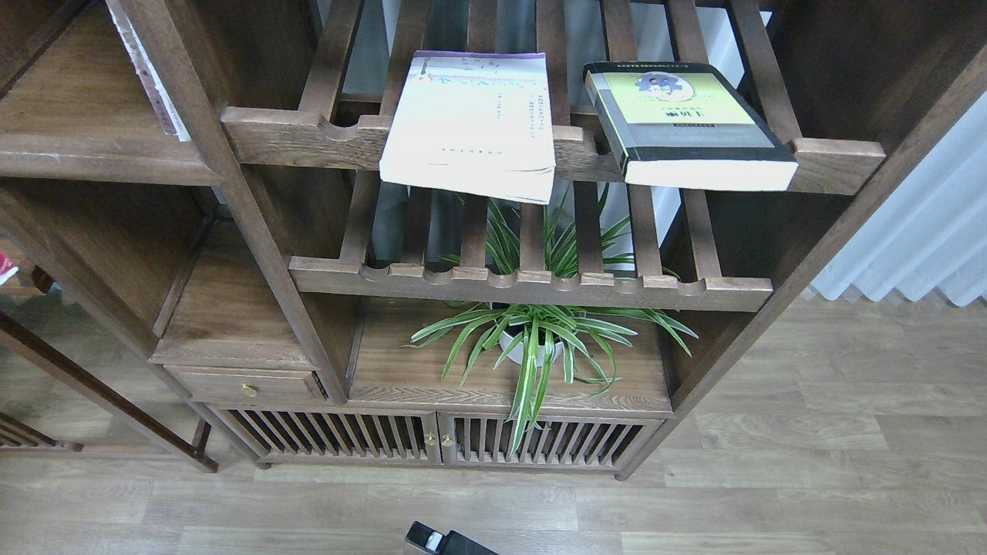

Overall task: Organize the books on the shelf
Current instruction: 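Carry the red book with the left gripper toward the side shelf, then place the red book upright on the side shelf with the left gripper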

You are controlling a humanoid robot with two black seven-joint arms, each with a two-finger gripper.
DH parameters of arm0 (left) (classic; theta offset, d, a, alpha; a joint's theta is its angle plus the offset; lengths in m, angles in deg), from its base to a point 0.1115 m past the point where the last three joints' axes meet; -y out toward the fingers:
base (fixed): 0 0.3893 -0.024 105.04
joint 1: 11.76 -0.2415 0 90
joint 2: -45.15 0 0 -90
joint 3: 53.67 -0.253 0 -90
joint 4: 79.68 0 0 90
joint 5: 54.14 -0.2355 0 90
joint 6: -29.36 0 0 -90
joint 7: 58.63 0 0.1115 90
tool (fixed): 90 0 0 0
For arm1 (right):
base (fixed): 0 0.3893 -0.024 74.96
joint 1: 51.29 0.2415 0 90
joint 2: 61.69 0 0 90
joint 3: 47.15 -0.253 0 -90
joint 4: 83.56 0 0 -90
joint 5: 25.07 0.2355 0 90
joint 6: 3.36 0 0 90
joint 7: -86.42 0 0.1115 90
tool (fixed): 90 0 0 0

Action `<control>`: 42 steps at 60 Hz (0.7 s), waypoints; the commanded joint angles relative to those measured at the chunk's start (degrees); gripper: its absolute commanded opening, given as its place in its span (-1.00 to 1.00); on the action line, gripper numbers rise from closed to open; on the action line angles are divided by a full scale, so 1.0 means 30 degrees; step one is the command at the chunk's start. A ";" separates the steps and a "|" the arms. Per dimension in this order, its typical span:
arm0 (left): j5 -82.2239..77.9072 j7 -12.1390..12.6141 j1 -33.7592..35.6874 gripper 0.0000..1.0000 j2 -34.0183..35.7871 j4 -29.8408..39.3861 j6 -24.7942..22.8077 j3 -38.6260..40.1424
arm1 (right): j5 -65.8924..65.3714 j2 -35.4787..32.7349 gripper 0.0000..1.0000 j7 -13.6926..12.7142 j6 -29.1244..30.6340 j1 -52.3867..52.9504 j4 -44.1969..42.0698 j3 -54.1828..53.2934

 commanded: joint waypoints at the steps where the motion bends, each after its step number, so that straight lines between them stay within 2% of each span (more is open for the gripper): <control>1: -0.1996 0.0331 0.2882 -0.87 0.0026 -0.0236 -0.0002 -0.0017 | -0.0007 0.0000 0.98 -0.0002 0.0000 -0.0044 0.0013 -0.0003; 8: -0.3606 0.0682 0.5634 -0.87 0.0026 -0.0879 -0.0002 -0.0286 | -0.0007 0.0000 0.98 -0.0002 0.0000 -0.0074 0.0013 -0.0004; 22: -0.6509 0.0712 0.9593 -0.87 -0.0120 -0.2169 -0.0002 -0.1576 | -0.0007 0.0000 0.98 -0.0002 0.0000 -0.0132 0.0013 -0.0033; 36: -0.7944 0.0654 1.2698 -0.87 -0.0267 -0.3458 -0.0002 -0.4329 | -0.0007 0.0000 0.98 0.0027 0.0000 -0.0279 0.0042 -0.0003; 42: -0.8443 0.0654 1.4720 -0.87 -0.0325 -0.4571 -0.0002 -0.6116 | -0.0007 0.0000 0.98 0.0027 0.0000 -0.0308 0.0042 -0.0003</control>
